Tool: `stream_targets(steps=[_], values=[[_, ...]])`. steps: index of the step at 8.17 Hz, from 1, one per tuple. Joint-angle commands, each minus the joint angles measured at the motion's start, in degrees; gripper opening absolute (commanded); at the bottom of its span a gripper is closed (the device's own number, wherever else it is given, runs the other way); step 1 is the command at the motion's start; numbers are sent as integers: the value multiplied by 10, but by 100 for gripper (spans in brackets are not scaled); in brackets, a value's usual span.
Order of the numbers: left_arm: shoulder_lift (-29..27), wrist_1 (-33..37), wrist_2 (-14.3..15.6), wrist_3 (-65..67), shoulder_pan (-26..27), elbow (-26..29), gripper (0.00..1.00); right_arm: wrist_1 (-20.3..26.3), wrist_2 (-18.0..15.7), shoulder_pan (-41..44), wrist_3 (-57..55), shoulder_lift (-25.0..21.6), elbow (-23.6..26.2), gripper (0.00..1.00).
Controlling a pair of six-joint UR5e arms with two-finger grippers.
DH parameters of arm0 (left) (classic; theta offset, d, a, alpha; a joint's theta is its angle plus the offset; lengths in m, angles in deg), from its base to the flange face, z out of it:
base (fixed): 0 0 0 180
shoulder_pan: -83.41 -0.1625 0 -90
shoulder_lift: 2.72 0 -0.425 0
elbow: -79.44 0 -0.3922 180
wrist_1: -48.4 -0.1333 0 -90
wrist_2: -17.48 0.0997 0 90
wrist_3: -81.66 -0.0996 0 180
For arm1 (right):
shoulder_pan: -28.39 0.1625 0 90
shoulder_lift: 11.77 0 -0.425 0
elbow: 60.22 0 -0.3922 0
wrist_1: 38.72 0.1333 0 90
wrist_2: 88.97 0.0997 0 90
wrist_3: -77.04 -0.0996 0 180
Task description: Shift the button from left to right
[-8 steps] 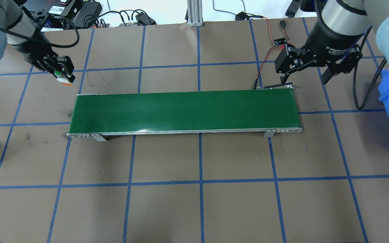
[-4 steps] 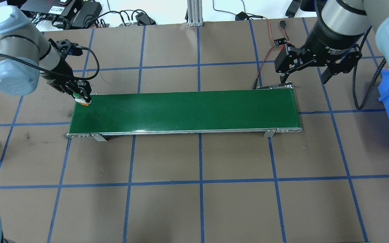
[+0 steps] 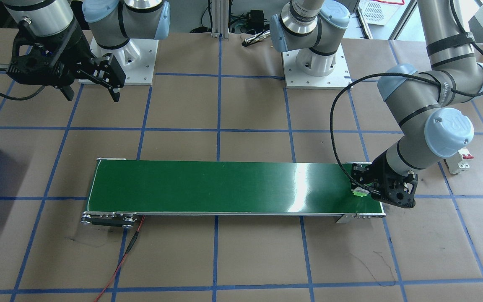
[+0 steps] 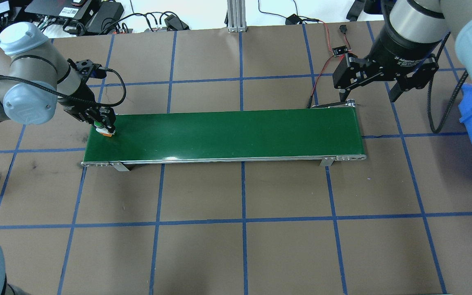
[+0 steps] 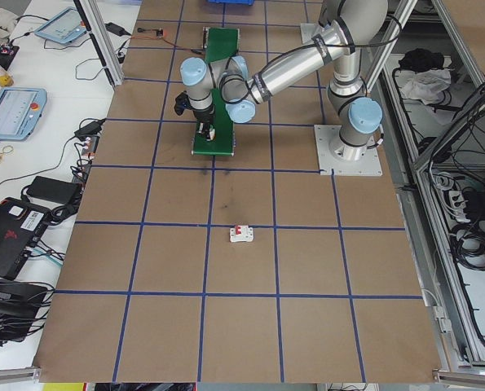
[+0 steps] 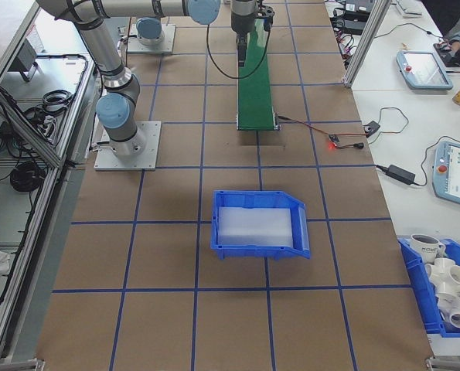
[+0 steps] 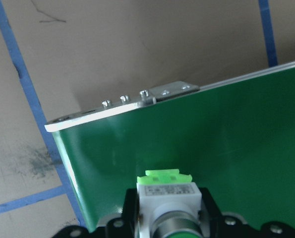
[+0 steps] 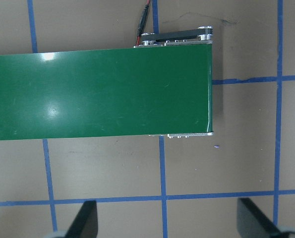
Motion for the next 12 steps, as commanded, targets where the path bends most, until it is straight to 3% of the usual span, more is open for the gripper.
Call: stream_targets(steps=[1,6,12], values=[[13,29,24,26,3,3,100,4,-7,-1,1,-2,-2,100],[168,122,20,129,44,5,100,4,-3,-1,-2,-2,-2,100],[177,126,14,131,44,11,100,-5,-4,-2,7,3,0,100]])
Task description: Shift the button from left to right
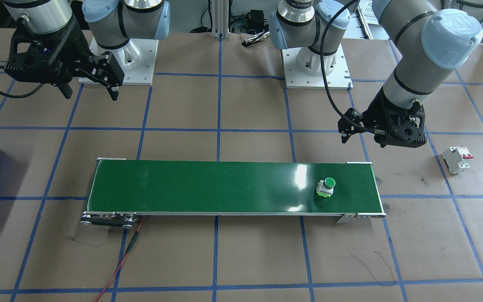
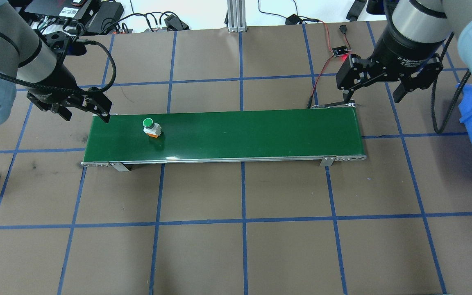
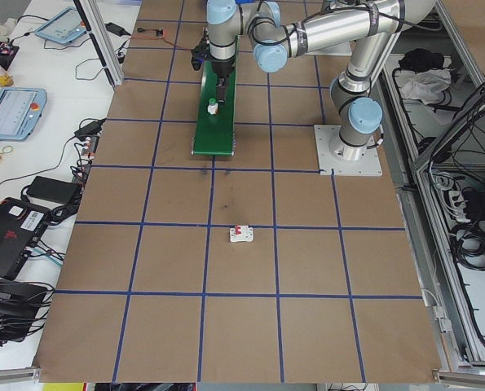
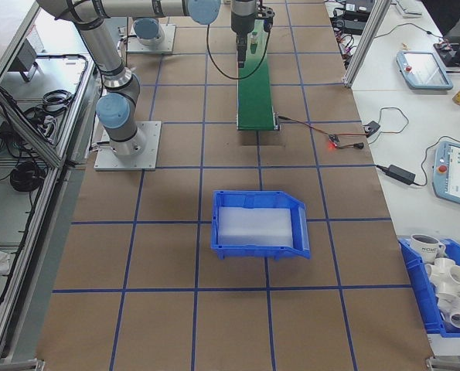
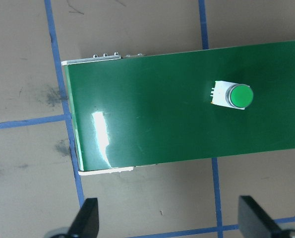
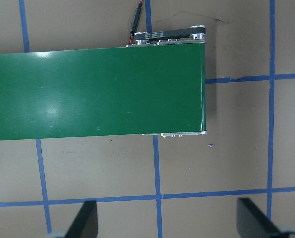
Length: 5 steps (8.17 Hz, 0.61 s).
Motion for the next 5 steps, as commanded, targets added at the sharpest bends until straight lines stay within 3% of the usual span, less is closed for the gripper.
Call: stream_targets(steps=[1,3,5], values=[[6,0,0,0,0,2,100,-10,10,0,9,20,2,100],[10,2,0,0,2,6,100,-27,4,0,9,53,2,100],[10,29,-1,0,3,18,100,-81,10,0,3,98,17,100]])
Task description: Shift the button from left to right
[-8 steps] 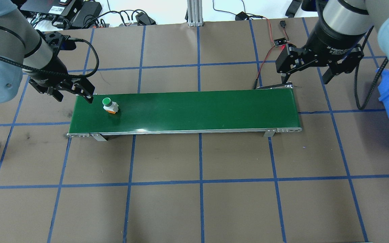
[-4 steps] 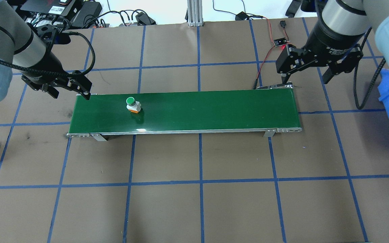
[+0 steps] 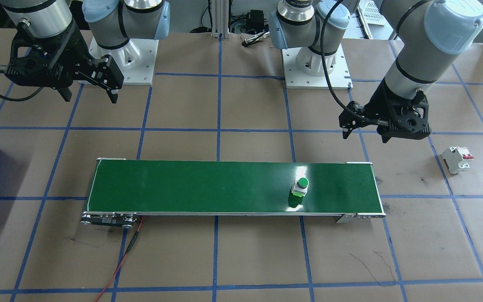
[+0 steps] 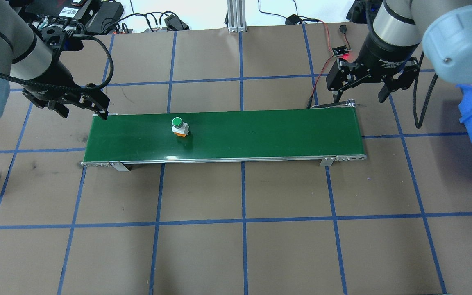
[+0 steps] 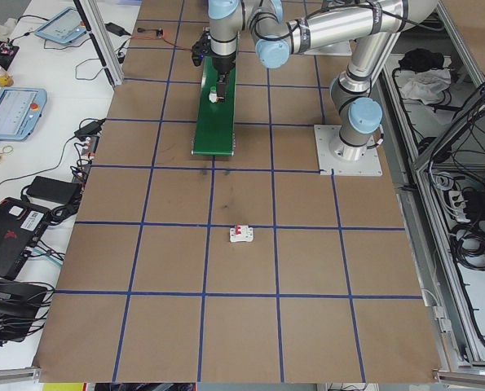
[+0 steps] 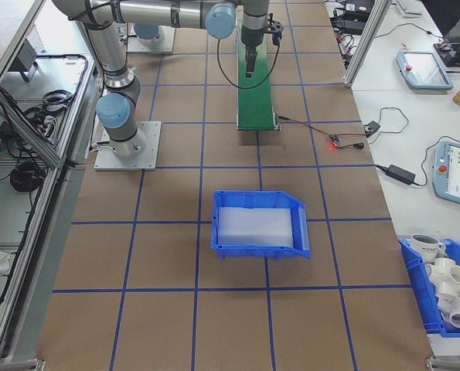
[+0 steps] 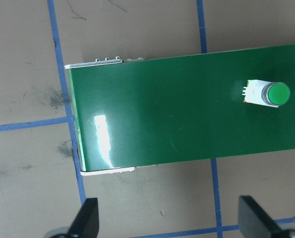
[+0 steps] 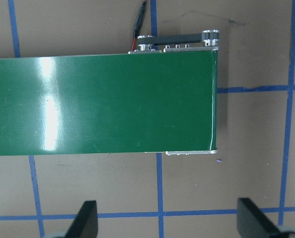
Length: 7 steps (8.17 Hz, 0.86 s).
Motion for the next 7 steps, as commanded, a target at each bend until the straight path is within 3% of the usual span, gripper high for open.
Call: stream_targets(steps=[1,4,6,7], values=[[-2,21,-2,3,4,15,100,-89,4,1,-8,60,33,99],[-4,21,-1,9,4,15,100,-144,7,1,-30,102,58,99],[-5,21,-1,9,4,14,100,-190,113,1,-59,120,69,98],[-5,21,-1,9,4,15,100,-194,121,1,-105,121,72,98]])
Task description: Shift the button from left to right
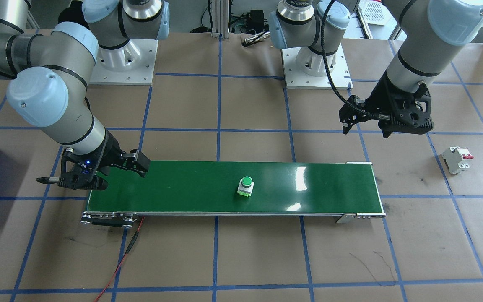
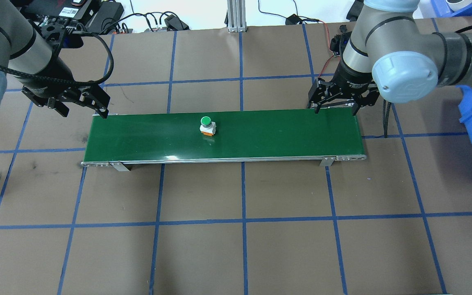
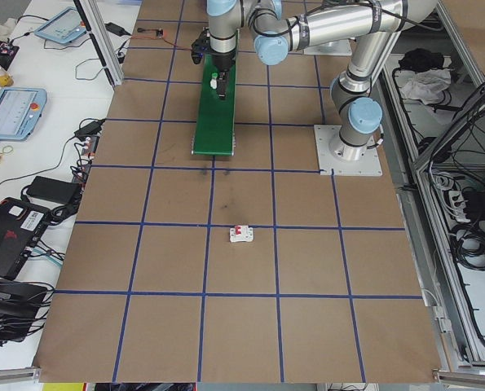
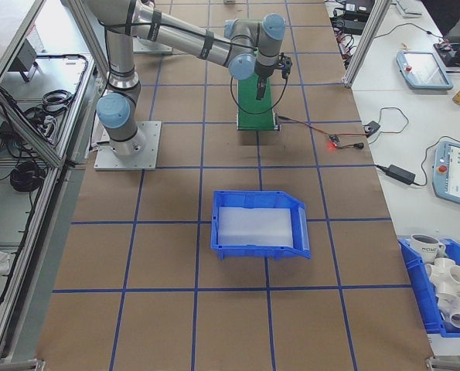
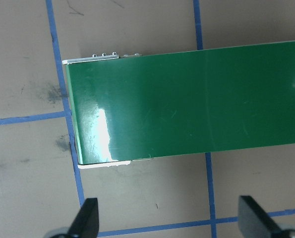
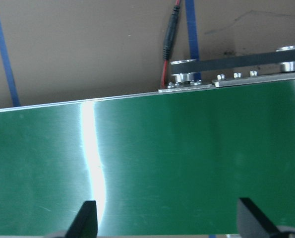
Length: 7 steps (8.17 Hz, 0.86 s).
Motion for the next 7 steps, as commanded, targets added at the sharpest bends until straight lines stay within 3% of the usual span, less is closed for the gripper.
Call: stream_targets(steps=[1,5,7], values=[[-1,0,0,0,0,-1,100,-23,51,1,-76,8,8,97],[-1,0,1,0,0,0,100,-29,49,23,-201,13,8,92],[-1,0,0,0,0,-1,100,-64,49,53,-270,13,7,93]])
